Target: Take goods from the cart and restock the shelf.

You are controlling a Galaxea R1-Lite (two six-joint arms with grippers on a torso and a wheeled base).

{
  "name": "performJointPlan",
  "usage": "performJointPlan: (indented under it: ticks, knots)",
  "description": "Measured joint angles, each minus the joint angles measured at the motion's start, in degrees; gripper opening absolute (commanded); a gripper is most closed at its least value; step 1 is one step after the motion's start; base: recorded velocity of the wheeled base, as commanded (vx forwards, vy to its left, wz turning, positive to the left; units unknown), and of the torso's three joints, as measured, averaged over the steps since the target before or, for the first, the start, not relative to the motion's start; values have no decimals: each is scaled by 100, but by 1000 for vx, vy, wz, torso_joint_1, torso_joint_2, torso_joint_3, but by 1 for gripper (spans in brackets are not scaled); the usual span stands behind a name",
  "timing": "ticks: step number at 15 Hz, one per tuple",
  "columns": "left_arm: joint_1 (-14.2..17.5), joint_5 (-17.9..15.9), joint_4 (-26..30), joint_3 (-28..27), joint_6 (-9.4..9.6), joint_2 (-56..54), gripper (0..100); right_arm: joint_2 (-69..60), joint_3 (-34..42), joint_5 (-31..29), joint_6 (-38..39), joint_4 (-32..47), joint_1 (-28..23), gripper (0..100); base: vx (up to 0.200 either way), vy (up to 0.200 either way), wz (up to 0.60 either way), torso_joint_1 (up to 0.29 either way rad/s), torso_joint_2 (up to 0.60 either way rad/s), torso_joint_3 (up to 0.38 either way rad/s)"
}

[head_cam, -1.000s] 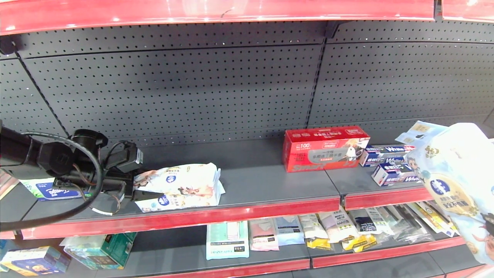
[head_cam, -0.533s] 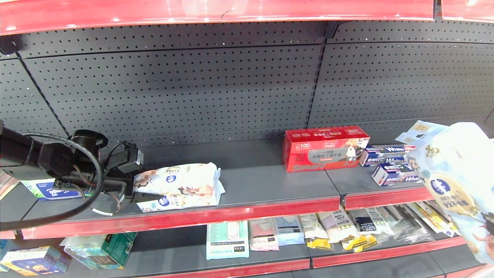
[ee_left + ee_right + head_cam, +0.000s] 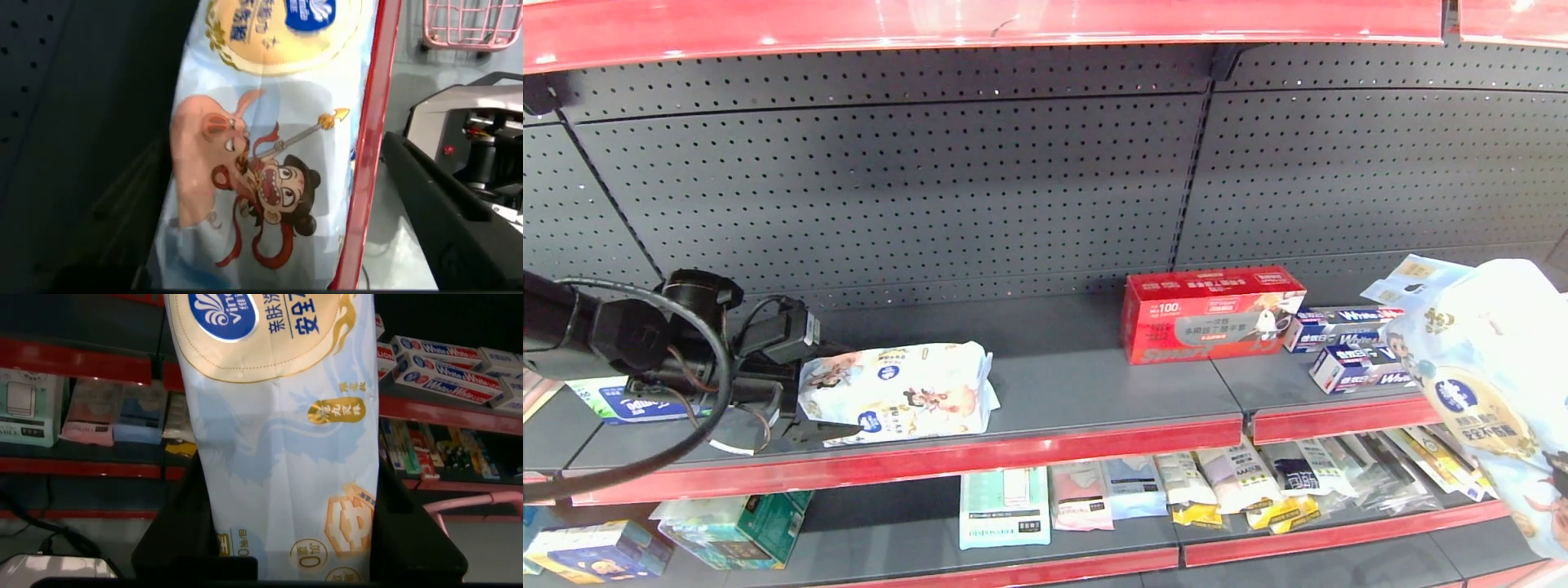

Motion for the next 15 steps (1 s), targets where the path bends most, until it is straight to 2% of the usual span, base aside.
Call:
performJointPlan:
  ticks: [4,6,8,10,13,15]
  knots:
    - [282,-104,-2,0,-57,-333,100,-6,0,-2,2,0,0,0,0,0,0,0,0,0]
    - [374,-180,-6,116,-295,-560,100,-6,0,-2,-2,-2,2,0,0,0,0,0,0,0]
    - [424,-190,-26,308,-649,-890,100,5,0,5,-2,-24,5,0,0,0,0,0,0,0]
    - [510,-191,-30,463,-772,-1202,100,13,-5,13,-2,-24,9,0,0,0,0,0,0,0]
    - [634,-202,-59,697,-1106,-1676,100,16,-13,30,0,-9,9,0,0,0,0,0,0,0]
    - [750,-202,-235,829,-1223,-1971,100,13,-5,55,0,-2,9,0,0,0,0,0,0,0]
